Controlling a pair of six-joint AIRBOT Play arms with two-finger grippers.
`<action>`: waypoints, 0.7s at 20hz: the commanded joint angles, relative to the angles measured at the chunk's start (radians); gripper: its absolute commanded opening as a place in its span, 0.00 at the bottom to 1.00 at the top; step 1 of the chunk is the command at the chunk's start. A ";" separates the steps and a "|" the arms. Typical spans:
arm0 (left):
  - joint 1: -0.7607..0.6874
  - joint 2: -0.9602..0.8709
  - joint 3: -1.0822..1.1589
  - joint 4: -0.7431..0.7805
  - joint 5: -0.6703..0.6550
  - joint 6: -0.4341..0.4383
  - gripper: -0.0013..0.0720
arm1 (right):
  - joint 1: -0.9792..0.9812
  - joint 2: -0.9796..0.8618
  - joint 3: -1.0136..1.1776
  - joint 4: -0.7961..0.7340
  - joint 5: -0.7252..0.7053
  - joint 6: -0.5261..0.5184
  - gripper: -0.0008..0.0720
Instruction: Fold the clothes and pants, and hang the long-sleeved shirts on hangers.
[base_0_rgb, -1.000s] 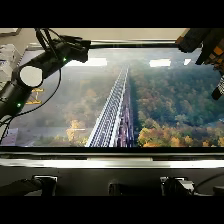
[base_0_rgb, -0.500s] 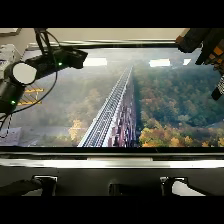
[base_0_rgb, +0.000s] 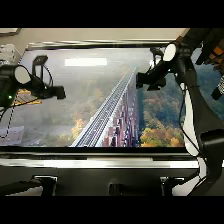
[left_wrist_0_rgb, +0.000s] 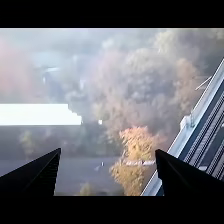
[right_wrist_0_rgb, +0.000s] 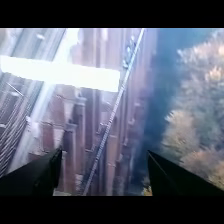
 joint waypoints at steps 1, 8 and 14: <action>-0.017 -0.007 -0.065 0.030 -0.046 -0.047 1.00 | -0.005 -0.003 0.000 -0.060 0.071 -0.016 0.88; -0.052 -0.007 -0.066 0.029 0.034 -0.046 0.99 | -0.022 0.012 0.000 -0.077 0.065 -0.049 0.96; -0.052 -0.007 -0.066 0.029 0.034 -0.046 0.99 | -0.022 0.012 0.000 -0.077 0.065 -0.049 0.96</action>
